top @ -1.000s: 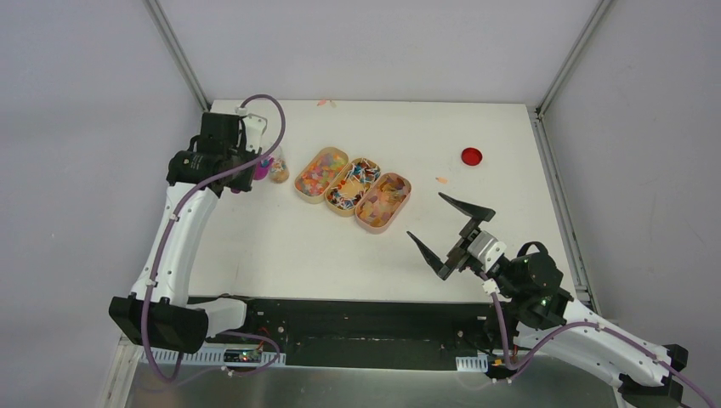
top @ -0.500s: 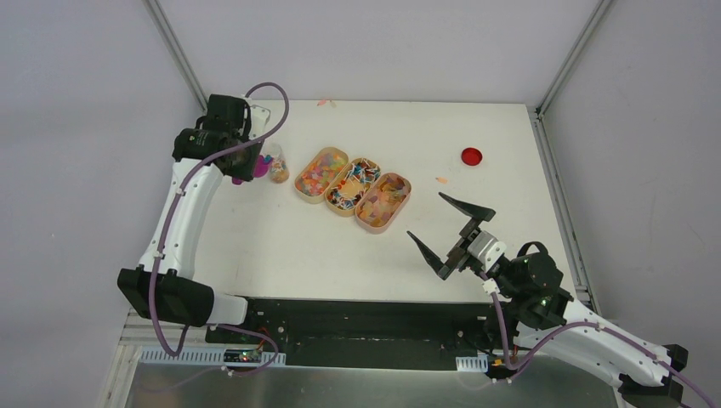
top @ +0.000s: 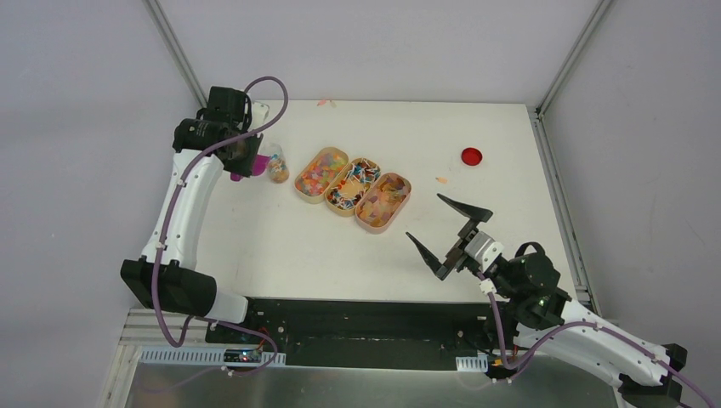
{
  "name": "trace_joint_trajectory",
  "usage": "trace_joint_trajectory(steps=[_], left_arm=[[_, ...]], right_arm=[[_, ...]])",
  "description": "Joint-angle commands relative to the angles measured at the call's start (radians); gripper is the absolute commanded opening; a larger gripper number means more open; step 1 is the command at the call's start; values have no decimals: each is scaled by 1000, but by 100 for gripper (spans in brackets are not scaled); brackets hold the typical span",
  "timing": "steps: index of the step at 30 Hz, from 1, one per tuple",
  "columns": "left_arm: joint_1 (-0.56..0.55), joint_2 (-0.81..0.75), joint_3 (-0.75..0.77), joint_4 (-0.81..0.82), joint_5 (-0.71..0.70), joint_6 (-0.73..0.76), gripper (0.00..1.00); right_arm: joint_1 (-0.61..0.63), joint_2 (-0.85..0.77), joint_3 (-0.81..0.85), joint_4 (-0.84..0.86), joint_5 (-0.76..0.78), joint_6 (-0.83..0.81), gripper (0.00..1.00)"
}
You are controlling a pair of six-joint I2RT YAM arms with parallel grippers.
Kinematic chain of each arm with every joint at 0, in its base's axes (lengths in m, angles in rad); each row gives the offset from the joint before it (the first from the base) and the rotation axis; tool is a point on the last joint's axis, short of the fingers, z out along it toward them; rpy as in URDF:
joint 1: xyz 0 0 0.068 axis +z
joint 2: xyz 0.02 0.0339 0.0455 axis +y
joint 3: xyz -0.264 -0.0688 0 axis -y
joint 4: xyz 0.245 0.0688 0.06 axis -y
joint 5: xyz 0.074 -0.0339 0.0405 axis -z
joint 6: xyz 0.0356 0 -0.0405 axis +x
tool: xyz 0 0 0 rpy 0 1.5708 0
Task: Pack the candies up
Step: Place the fake candies in the packing bottle, then place the spatula at the center of the board.
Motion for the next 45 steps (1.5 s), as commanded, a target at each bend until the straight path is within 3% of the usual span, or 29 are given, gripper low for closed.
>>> trace_joint_trajectory(steps=[1,29,33,37,45], left_arm=[[-2,12,66,-7,-31,-9,0],[-39,47,140,-7,-55,-21,0],[-40,-17,136,73,40,25,0],[-41,-120,41,223,204,91,0],[-47,-421,-338,578,454,206,0]], right_arm=[[4,4,1,52,11,9,100],[4,10,8,43,26,3,100],[5,16,15,37,28,1,100],[6,24,11,39,43,-1,100],[5,47,11,49,73,-2,100]])
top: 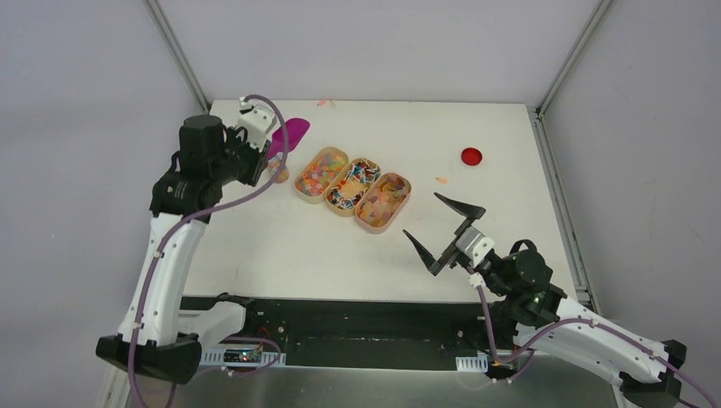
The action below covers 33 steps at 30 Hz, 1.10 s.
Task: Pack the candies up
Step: Place the spatula at the center of the board.
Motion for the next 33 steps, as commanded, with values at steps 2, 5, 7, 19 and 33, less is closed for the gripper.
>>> trace_joint_trajectory(steps=[2,5,7,19,33], left_arm=[[-13,-188,-222,325,232,95,0],[-13,-275,-314,382,268,128,0],[-13,-288,-340,370,312,161,0],[-13,-368,-485,587,552,-65,0],[-13,-338,-425,603,-351,-352,0]], right_arm=[[4,4,3,53,58,5,100],[4,2,-1,50,74,14,100],[6,2,0,47,77,18,100],[6,-8,93,-82,46,231,100],[6,-30,148,-230,327,462,100]])
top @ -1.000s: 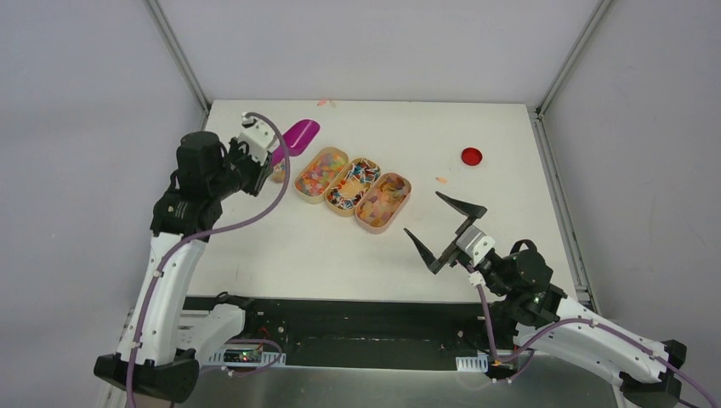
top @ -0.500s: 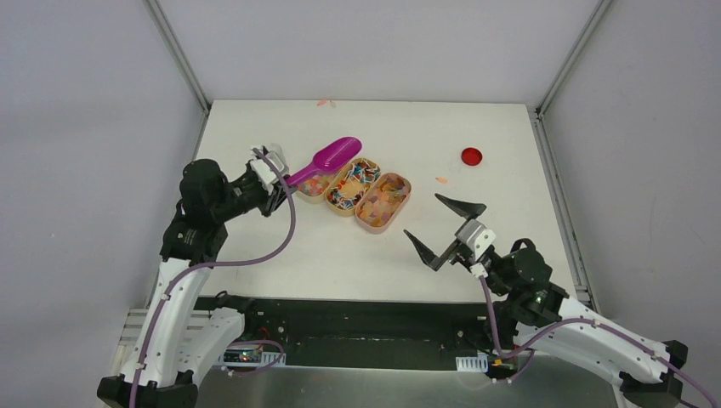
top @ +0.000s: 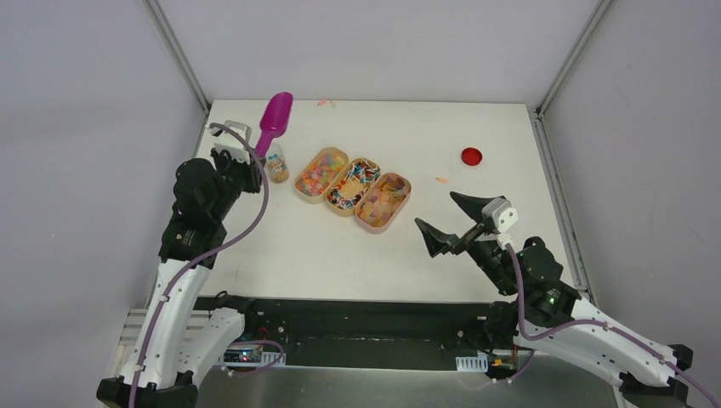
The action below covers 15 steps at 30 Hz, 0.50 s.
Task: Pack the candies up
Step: Place the spatula at the center of the board.
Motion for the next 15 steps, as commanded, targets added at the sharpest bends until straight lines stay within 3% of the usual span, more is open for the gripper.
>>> trace_joint_trajectory(steps=[1,4,10,15], left_arm=[[-7,6,30,70,-413,-139,0],[-6,2,-29,96,-510,-180,0],[-5,25,-151,102,-813,-312,0],[-5,93,-201,48,-891,-488,0]], right_arm=[[5,-17,40,-45,86,74,100],[5,-20,36,-30,31,36,100],[5,25,105,-85,110,52,100],[5,29,102,-104,116,74,100]])
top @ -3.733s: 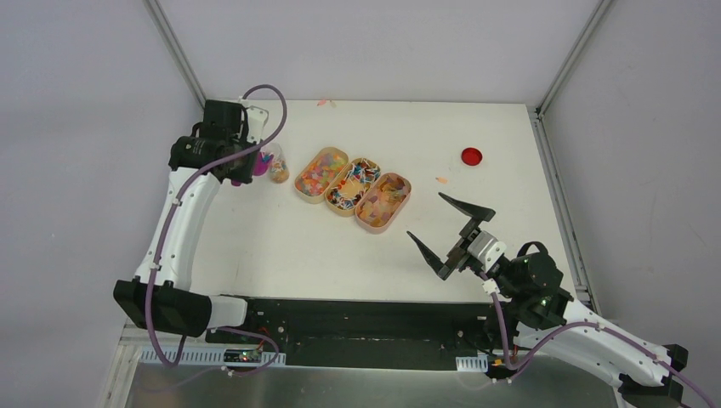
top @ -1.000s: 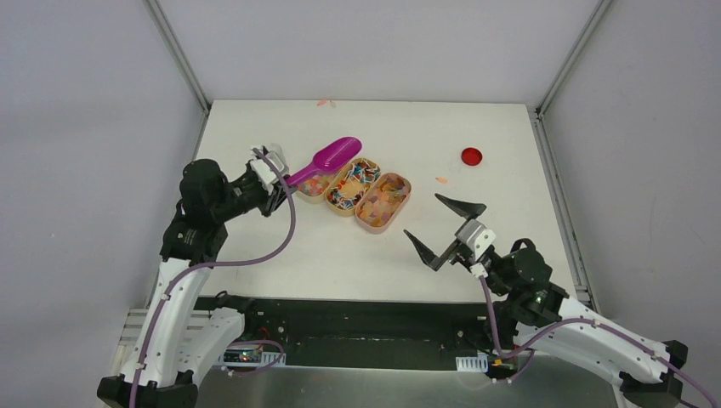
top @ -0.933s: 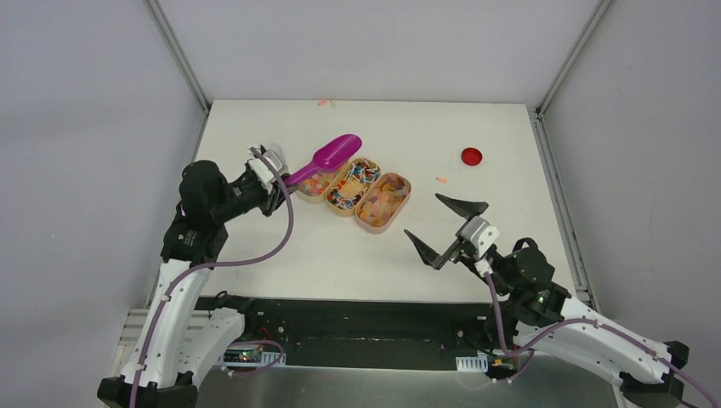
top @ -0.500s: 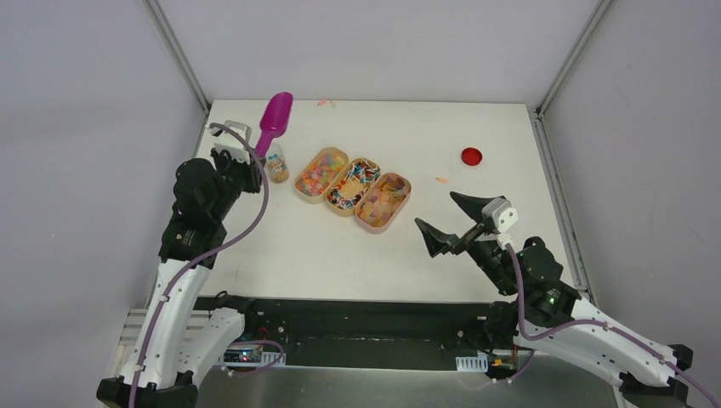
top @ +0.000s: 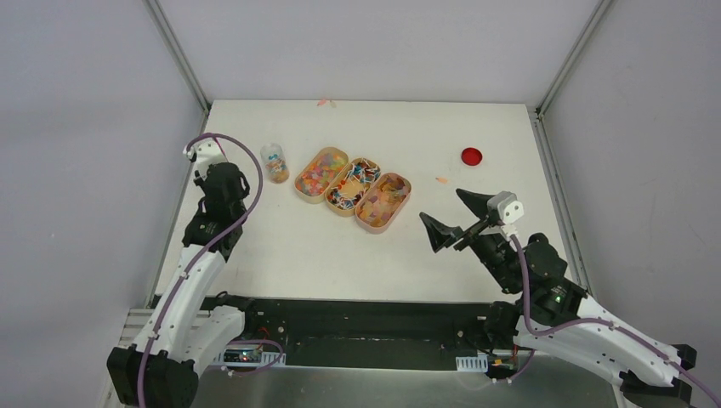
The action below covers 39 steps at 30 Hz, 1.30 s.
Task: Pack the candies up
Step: Place the spatula at the center of the board.
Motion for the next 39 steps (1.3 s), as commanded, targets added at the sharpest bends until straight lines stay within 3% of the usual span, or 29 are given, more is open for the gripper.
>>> trace_joint_trajectory(steps=[1,6,14,20,27,35,39], left_arm=[[-6,46,-40,-13,-158,-230,0],[-6,116,-118,-20,-187,-377,0],[-6,238,-182,-26,-115,-542,0],[-6,336,-190,-23,-86,-580,1],[-7,379,-167,-19,-38,-588,16],[-7,273,-101,-21,32,-508,52],[-7,190,-58,-20,97,-428,62]], right_arm=[[4,14,42,-32,54,44,100],[4,52,109,-130,220,196,100],[5,31,59,-188,327,269,100],[5,8,39,-224,359,309,100],[5,36,40,-266,402,318,100],[5,116,79,-283,418,369,100],[2,195,119,-283,474,354,100]])
